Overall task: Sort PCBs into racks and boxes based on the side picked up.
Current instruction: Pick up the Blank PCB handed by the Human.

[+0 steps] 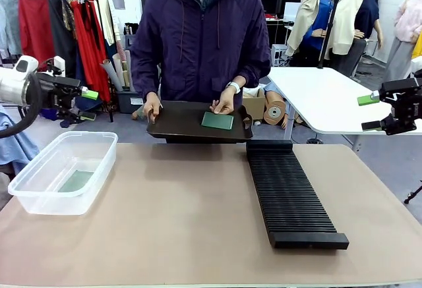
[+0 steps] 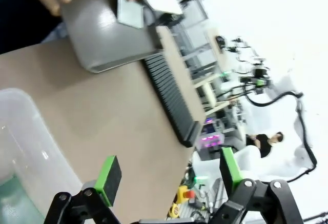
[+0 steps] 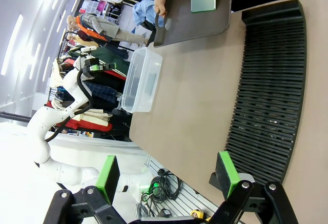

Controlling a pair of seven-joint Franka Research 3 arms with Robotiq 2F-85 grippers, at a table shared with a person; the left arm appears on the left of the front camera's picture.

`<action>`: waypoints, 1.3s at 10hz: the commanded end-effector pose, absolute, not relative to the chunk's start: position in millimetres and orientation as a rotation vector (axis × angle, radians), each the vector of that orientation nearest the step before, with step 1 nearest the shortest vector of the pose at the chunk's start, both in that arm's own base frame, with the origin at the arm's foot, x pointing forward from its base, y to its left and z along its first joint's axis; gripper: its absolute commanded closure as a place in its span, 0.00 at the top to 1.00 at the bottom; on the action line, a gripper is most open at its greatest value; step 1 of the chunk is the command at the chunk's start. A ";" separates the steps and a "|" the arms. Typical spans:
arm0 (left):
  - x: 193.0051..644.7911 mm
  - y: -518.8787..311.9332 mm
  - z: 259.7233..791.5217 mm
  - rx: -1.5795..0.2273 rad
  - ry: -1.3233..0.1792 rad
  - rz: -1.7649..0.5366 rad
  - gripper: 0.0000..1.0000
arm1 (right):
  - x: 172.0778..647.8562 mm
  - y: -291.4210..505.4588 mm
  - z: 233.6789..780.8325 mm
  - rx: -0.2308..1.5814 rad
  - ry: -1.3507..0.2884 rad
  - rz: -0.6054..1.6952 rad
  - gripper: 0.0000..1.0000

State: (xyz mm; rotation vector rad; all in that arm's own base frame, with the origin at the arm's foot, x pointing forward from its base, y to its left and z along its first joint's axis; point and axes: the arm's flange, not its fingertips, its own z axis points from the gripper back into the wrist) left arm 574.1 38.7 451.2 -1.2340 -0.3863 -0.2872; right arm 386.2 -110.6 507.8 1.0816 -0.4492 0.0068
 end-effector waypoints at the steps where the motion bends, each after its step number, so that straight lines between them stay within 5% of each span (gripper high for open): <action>1: 578.6 45.7 445.7 -1.339 -0.398 -0.330 1.00 | 386.2 -109.5 510.1 1.092 -0.453 0.004 1.00; 2: 578.4 42.5 445.8 -1.438 -0.398 -0.373 1.00 | 386.2 -109.5 510.1 1.092 -0.453 0.004 1.00; 13: 576.5 35.7 440.9 -1.404 -0.387 -0.355 1.00 | 386.2 -109.5 510.1 1.092 -0.453 0.004 1.00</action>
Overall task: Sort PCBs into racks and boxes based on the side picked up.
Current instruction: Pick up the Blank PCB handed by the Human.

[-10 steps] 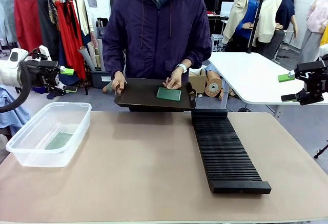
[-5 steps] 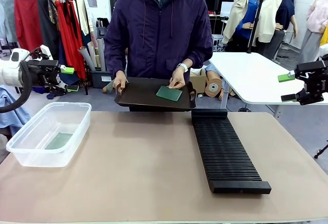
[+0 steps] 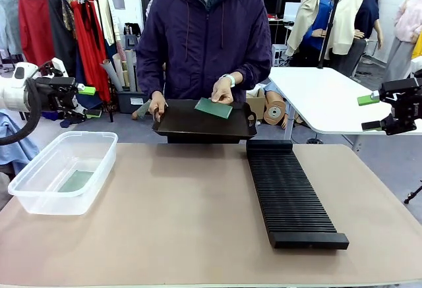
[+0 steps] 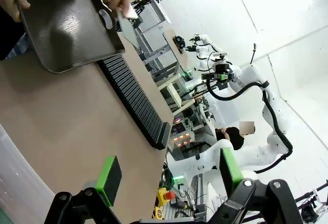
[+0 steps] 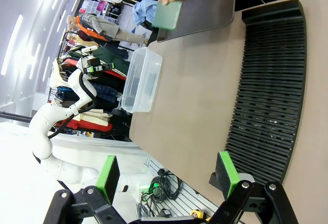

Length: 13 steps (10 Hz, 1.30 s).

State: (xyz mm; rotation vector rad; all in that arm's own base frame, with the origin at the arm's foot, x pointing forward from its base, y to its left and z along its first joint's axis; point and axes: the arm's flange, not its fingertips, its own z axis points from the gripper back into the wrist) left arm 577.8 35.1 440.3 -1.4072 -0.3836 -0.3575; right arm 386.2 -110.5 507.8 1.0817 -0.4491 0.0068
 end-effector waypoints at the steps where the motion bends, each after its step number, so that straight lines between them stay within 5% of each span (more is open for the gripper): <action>1: 576.5 35.7 440.9 -1.404 -0.387 -0.355 1.00 | 386.2 -109.5 510.1 1.092 -0.453 0.004 1.00; 13: 576.5 35.7 440.9 -1.404 -0.387 -0.355 1.00 | 404.7 -101.7 497.3 1.101 -0.417 0.015 1.00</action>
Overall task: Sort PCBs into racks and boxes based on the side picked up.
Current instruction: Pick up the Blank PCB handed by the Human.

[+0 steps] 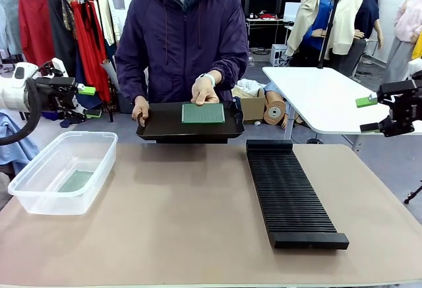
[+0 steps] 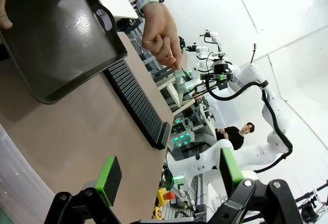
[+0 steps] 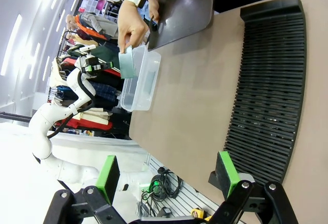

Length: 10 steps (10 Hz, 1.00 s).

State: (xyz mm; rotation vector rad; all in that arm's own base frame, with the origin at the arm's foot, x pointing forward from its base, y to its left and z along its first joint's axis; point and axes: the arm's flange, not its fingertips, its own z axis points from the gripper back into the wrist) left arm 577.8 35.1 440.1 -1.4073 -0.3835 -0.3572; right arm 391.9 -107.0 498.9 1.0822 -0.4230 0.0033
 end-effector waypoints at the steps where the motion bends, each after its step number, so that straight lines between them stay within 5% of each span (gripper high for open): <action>1: 576.5 35.7 440.9 -1.404 -0.387 -0.355 1.00 | 412.9 -95.7 492.7 1.116 -0.412 0.038 1.00; 10: 576.5 35.7 440.9 -1.404 -0.387 -0.355 1.00 | 507.0 -20.5 414.7 1.258 -0.361 0.069 1.00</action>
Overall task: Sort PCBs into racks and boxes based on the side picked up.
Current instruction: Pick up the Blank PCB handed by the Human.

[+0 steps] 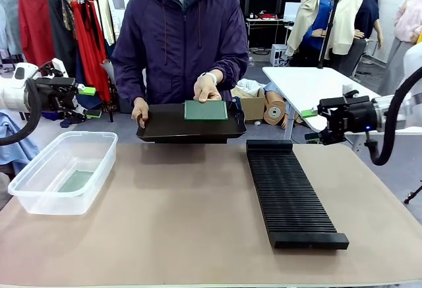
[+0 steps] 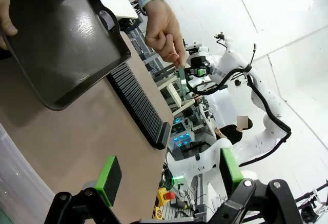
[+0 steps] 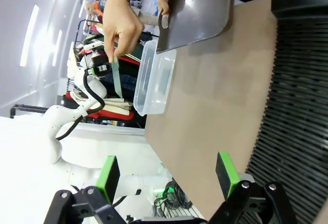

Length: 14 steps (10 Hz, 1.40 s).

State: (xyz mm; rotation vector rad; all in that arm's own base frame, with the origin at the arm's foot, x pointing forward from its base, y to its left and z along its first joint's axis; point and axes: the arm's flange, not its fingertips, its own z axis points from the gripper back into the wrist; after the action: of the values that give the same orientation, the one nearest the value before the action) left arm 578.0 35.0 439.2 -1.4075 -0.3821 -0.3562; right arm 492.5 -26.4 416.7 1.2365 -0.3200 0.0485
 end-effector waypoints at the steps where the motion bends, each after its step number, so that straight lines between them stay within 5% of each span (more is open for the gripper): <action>1: 576.5 35.7 440.9 -1.404 -0.387 -0.355 1.00 | 514.2 -11.2 411.2 1.275 -0.368 0.090 1.00; 14: 576.5 35.7 440.9 -1.404 -0.387 -0.355 1.00 | 572.8 109.7 400.0 1.586 -0.073 0.269 1.00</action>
State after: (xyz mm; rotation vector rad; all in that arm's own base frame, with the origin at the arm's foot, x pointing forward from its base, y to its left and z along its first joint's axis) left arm 578.0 35.0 439.2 -1.4074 -0.3821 -0.3562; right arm 562.0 103.7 395.2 1.5541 -0.1023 0.2878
